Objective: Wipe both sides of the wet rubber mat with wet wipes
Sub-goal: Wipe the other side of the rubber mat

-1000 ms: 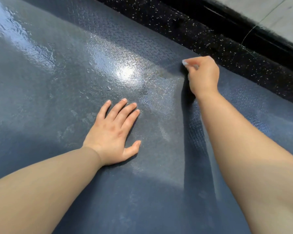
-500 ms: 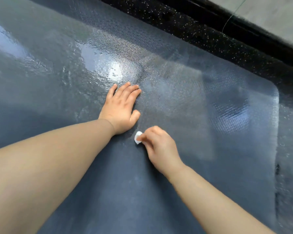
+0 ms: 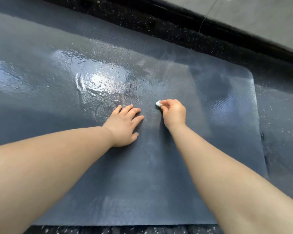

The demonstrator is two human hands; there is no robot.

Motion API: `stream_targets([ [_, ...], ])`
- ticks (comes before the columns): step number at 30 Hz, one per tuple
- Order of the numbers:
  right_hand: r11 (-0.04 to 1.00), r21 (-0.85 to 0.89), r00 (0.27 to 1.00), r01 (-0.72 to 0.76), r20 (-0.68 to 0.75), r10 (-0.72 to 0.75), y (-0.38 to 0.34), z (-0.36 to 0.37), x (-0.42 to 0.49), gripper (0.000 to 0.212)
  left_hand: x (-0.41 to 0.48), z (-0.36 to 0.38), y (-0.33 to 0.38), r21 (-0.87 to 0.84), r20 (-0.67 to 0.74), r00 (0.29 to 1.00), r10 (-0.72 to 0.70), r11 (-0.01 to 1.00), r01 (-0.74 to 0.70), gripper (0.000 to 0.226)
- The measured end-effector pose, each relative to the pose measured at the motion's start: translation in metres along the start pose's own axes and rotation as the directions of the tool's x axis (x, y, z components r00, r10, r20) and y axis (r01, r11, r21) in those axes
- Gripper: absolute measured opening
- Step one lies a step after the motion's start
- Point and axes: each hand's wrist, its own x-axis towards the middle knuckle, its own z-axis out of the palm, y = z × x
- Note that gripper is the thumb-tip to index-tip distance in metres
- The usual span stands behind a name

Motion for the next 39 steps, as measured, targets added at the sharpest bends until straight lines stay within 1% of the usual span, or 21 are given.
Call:
stream_targets([
  [3, 0.995, -0.021, 0.991, 0.098, 0.09, -0.095, 0.009, 0.008, -0.08, 0.015, -0.012, 0.001, 0.0, 0.024, 0.039, 0.997, 0.062, 0.998, -0.063, 0.066],
  [5, 0.992, -0.014, 0.98, 0.121, 0.161, -0.118, 0.017, 0.01, -0.131, 0.013, -0.014, -0.004, -0.001, 0.057, 0.091, 0.992, 0.085, 0.994, -0.091, 0.068],
  [7, 0.995, -0.053, 0.953, 0.089, 0.293, -0.07, 0.023, 0.007, -0.168, 0.012, -0.012, -0.012, -0.002, 0.072, 0.136, 0.985, 0.101, 0.991, -0.112, 0.067],
  [8, 0.994, -0.088, 0.928, 0.069, 0.373, -0.031, 0.026, 0.006, -0.178, 0.013, -0.009, -0.016, -0.002, 0.078, 0.162, 0.982, 0.1, 0.99, -0.113, 0.065],
  [9, 0.992, -0.119, 0.906, 0.042, 0.423, 0.013, 0.028, 0.002, -0.184, 0.013, -0.007, -0.021, -0.002, 0.077, 0.188, 0.977, 0.103, 0.99, -0.119, 0.062],
  [10, 0.993, -0.121, 0.9, -0.003, 0.431, 0.055, 0.026, -0.005, -0.188, 0.012, -0.006, -0.027, -0.001, 0.069, 0.217, 0.97, 0.112, 0.989, -0.13, 0.059],
  [11, 0.994, -0.093, 0.91, -0.064, 0.403, 0.096, 0.021, -0.012, -0.188, 0.011, -0.005, -0.033, -0.001, 0.059, 0.252, 0.961, 0.117, 0.989, -0.136, 0.057],
  [13, 0.981, 0.024, 0.934, -0.193, 0.311, 0.177, 0.008, -0.029, -0.18, 0.005, -0.001, -0.047, 0.0, 0.043, 0.32, 0.941, 0.109, 0.991, -0.129, 0.053],
  [14, 0.968, 0.076, 0.932, -0.241, 0.295, 0.209, 0.0, -0.037, -0.174, 0.008, 0.0, -0.053, -0.001, 0.038, 0.35, 0.931, 0.1, 0.992, -0.121, 0.052],
  [16, 0.947, 0.117, 0.908, -0.298, 0.34, 0.244, -0.015, -0.051, -0.157, 0.01, 0.005, -0.062, -0.004, 0.03, 0.386, 0.919, 0.084, 0.994, -0.103, 0.048],
  [17, 0.95, 0.105, 0.896, -0.295, 0.376, 0.237, -0.023, -0.056, -0.149, 0.011, 0.005, -0.064, -0.006, 0.033, 0.392, 0.917, 0.071, 0.995, -0.091, 0.047],
  [20, 0.973, 0.092, 0.875, -0.212, 0.462, 0.147, -0.045, -0.065, -0.125, 0.012, -0.001, -0.063, -0.01, 0.074, 0.405, 0.913, 0.038, 0.994, -0.075, 0.048],
  [23, 0.988, 0.098, 0.867, -0.122, 0.495, 0.058, -0.073, -0.073, -0.101, 0.011, -0.014, -0.059, -0.013, 0.12, 0.421, 0.906, 0.039, 0.988, -0.098, 0.05],
  [26, 0.999, 0.041, 0.844, -0.02, 0.537, -0.005, -0.094, -0.083, -0.083, 0.019, -0.027, -0.061, -0.017, 0.163, 0.495, 0.869, 0.013, 0.981, -0.108, 0.054],
  [28, 0.999, 0.0, 0.821, 0.033, 0.571, -0.027, -0.096, -0.083, -0.075, 0.018, -0.037, -0.061, -0.017, 0.184, 0.516, 0.856, -0.01, 0.978, -0.1, 0.056],
  [31, 0.999, 0.004, 0.793, 0.046, 0.609, -0.039, -0.079, -0.077, -0.067, 0.018, -0.051, -0.059, -0.015, 0.183, 0.509, 0.86, -0.047, 0.982, -0.055, 0.056],
  [33, 1.0, 0.012, 0.776, -0.006, 0.631, -0.003, -0.058, -0.067, -0.064, 0.021, -0.061, -0.055, -0.015, 0.195, 0.479, 0.873, -0.096, 0.981, 0.0, 0.056],
  [35, 0.99, 0.052, 0.768, -0.133, 0.637, 0.07, -0.035, -0.051, -0.061, 0.02, -0.073, -0.047, -0.012, 0.211, 0.43, 0.888, -0.164, 0.974, 0.077, 0.056],
  [37, 0.943, 0.153, 0.758, -0.296, 0.638, 0.135, -0.019, -0.038, -0.057, 0.017, -0.082, -0.038, -0.005, 0.197, 0.401, 0.894, -0.198, 0.972, 0.127, 0.059],
  [39, 0.875, 0.277, 0.751, -0.398, 0.645, 0.137, -0.012, -0.03, -0.047, 0.009, -0.086, -0.028, 0.007, 0.155, 0.393, 0.897, -0.202, 0.976, 0.153, 0.062],
])
